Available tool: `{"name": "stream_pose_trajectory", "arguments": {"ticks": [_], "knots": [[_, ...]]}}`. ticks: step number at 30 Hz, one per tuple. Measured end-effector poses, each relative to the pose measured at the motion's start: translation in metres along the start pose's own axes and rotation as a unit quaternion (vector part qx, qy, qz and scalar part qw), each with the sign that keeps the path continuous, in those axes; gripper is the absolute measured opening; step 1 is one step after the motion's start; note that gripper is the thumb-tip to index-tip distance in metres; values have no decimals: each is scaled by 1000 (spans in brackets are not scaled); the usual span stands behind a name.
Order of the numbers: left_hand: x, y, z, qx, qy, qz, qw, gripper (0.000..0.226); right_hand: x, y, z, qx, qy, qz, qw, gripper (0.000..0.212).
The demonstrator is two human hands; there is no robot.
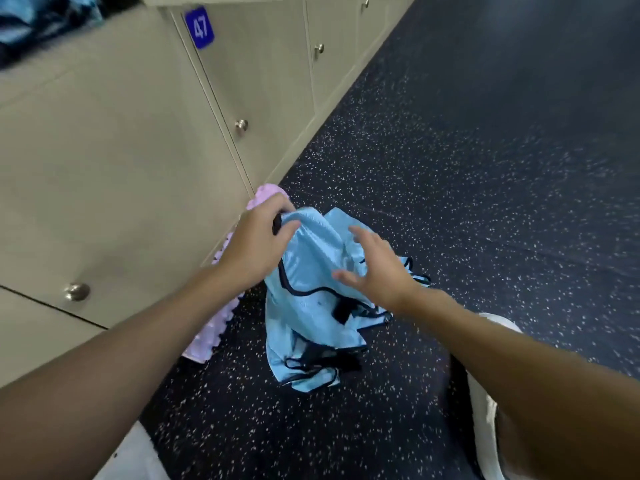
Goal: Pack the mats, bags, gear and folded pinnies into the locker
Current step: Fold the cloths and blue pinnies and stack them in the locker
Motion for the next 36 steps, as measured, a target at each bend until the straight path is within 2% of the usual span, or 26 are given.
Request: {"name": "stream_pose_trajectory", "arguments": {"ticks": [4, 8, 14, 18, 21, 23, 25, 27, 29, 33, 34, 36], "knots": [[70, -62, 7, 4, 67, 13, 998, 7, -63, -63, -7, 62, -67, 58, 994, 80], [133, -114, -1, 1, 126, 19, 992, 7, -124, -120, -23, 74, -119, 117, 983, 72], [205, -181, -26, 62, 181, 22, 981, 3, -186, -169, -54, 26, -173, 115, 978, 20], [218, -216, -46, 141, 188, -4, 972, 9, -213, -184, -73, -5, -208, 145, 967, 15], [206, -230, -55, 184, 144, -16, 972, 14, -218, -180, -79, -19, -212, 132, 968, 4], [195, -230, -59, 141, 84, -23, 986, 15, -221, -177, -79, 8, -214, 118, 970, 10], [188, -221, -66, 63, 6, -76, 995, 14, -222, -178, -79, 31, -213, 111, 970, 13], [187, -213, -72, 10, -46, -99, 994, 24, -224, -180, -79, 36, -211, 114, 970, 19], [188, -209, -72, -15, -60, -99, 993, 26, -225, -184, -79, 36, -206, 129, 969, 17], [195, -200, -71, -85, -54, -78, 992, 13, -226, -190, -79, 49, -208, 146, 966, 6], [197, -199, -69, -82, -41, -65, 994, 11, -227, -192, -79, 51, -212, 152, 964, 2], [199, -204, -64, -29, -16, -49, 998, 11, -226, -194, -79, 44, -217, 166, 961, 4]]}}
Point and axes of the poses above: each hand's wrist, its own z-axis towards the middle knuckle, its own y-axis out of the palm, x = y × z, the point moved 4 cm from there along z, towards the middle knuckle, and after that the axes turned 11 degrees about -z, right-handed, at the moved point
